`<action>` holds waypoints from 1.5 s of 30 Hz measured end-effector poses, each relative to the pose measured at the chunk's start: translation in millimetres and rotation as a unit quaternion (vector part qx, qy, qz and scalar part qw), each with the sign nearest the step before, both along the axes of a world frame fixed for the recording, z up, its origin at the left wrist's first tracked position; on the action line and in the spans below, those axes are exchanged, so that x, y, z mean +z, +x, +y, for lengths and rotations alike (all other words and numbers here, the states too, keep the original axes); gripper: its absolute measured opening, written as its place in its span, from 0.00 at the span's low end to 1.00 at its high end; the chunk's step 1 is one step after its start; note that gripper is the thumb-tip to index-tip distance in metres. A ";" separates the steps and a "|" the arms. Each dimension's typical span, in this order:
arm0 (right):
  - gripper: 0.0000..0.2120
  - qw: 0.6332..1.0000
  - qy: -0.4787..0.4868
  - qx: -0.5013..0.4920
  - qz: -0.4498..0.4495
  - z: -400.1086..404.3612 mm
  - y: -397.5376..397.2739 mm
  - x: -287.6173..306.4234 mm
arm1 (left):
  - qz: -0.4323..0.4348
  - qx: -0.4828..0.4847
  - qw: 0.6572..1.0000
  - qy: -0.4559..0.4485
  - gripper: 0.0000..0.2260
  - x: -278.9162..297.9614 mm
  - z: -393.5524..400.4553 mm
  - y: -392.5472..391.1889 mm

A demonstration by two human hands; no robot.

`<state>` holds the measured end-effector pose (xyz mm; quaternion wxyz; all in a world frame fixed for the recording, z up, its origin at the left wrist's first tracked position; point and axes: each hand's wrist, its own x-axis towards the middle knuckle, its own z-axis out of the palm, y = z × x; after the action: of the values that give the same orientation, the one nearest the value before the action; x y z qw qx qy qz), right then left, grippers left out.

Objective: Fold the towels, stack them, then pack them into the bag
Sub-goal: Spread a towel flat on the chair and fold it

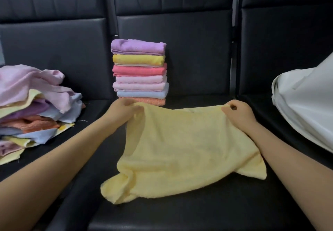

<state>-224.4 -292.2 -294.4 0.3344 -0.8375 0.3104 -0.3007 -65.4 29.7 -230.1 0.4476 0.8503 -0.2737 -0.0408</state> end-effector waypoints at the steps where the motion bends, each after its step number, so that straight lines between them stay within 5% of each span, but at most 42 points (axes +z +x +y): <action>1: 0.05 0.999 0.018 0.007 -0.026 0.0 0.4 4.5 | -0.004 0.010 1.000 0.009 0.09 2.9 -6.0 7.2; 7: 0.06 0.996 0.045 -0.015 -0.072 -16.0 28.0 37.8 | -0.025 0.062 0.996 0.060 0.10 -8.0 -34.5 46.8; 12: 0.08 0.993 -0.008 -0.030 0.115 -30.4 56.1 7.8 | -0.104 0.078 0.979 0.160 0.05 -47.6 -40.6 74.4; 16: 0.09 0.988 -0.060 -0.030 0.138 -32.0 60.3 -1.9 | -0.159 0.044 0.969 0.182 0.07 -55.8 -41.9 78.1; 21: 0.16 0.983 0.002 0.005 0.186 -31.4 50.5 10.3 | -0.143 -0.011 0.967 0.212 0.02 -48.1 -32.8 73.1; 24: 0.14 0.976 -0.003 0.001 0.216 -9.0 40.4 18.4 | -0.096 -0.013 0.956 0.277 0.07 -38.5 -26.1 64.4; 27: 0.13 0.986 0.005 -0.021 0.163 22.5 21.2 26.9 | -0.112 -0.022 0.940 0.320 0.07 -27.4 -9.7 50.8; 29: 0.13 0.997 0.034 -0.024 0.067 39.8 5.6 39.2 | -0.132 -0.009 0.956 0.261 0.09 -12.2 5.6 40.3; 32: 0.08 0.995 0.077 -0.019 -0.067 64.0 -17.7 83.1 | -0.095 0.025 0.994 0.050 0.07 27.4 29.6 14.2; 36: 0.08 0.956 0.156 -0.001 -0.250 99.1 -49.5 173.0 | 0.033 -0.025 0.980 -0.193 0.12 89.4 51.6 -29.5; 45: 0.10 0.942 0.179 0.071 -0.275 135.9 -93.8 276.2 | 0.137 -0.057 0.922 -0.356 0.10 190.1 81.1 -106.3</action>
<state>-318.2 -156.2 -18.2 0.5712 -0.6687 0.1952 -0.4342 -171.6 110.8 -40.0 0.7511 0.6035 -0.2543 -0.0827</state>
